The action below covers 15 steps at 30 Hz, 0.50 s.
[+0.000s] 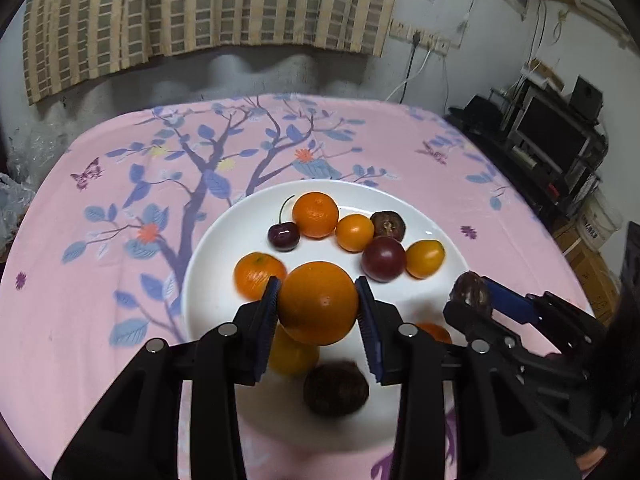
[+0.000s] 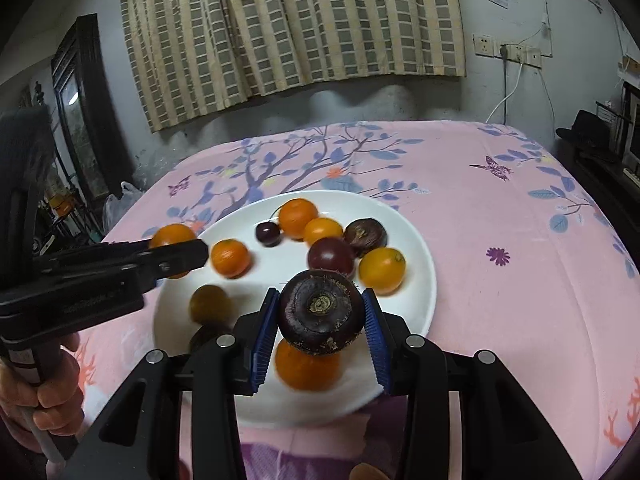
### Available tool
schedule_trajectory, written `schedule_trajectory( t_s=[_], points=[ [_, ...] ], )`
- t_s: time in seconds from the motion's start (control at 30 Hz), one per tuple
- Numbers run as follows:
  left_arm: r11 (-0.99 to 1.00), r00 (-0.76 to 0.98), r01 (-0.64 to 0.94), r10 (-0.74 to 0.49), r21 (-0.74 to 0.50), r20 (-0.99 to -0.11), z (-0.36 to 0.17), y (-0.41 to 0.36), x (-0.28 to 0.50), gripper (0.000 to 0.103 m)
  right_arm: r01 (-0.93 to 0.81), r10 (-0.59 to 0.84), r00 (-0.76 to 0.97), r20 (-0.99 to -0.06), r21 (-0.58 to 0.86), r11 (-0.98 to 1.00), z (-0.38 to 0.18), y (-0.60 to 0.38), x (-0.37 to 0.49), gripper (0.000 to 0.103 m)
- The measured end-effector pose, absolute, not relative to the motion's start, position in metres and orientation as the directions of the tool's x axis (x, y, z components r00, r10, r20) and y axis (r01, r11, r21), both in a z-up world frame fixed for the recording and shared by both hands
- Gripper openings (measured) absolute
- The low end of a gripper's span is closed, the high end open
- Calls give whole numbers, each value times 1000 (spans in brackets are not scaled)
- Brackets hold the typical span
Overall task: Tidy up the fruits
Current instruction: 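Release the mangosteen and the mandarin onto the plate with both grippers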
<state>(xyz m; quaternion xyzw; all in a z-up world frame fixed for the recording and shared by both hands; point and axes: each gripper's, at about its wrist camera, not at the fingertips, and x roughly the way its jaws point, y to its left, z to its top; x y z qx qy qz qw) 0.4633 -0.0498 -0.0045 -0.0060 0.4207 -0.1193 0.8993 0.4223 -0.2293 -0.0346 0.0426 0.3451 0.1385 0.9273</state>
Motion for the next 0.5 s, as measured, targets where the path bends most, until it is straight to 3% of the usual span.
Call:
schedule_trajectory(
  t_s=[0.03,0.07,0.1,0.17,0.5],
  points=[
    [977,604,195,-189,-86,-774,-5,-56,472,61,-232,277,737,-616,155,960,-35,-228,423,50],
    [984,608,168,-153,-63,-779,-3,-59,474,88,-224,258,749,-610,133,965,-34,-228,422,76],
    [988,628,146,-133,-51,-767,0,-58,470,96,-210,233,762,-605,109,972,-32,-228,418,84],
    [987,678,148,-142,-54,-722,11,-54,453,99,-224,243,760,-603,107,969,-27,-228,410,86],
    [979,707,193,-93,66,-701,21,-4,314,98,-342,328,730,-599,94,935,-7,-234,282,86]
  ],
)
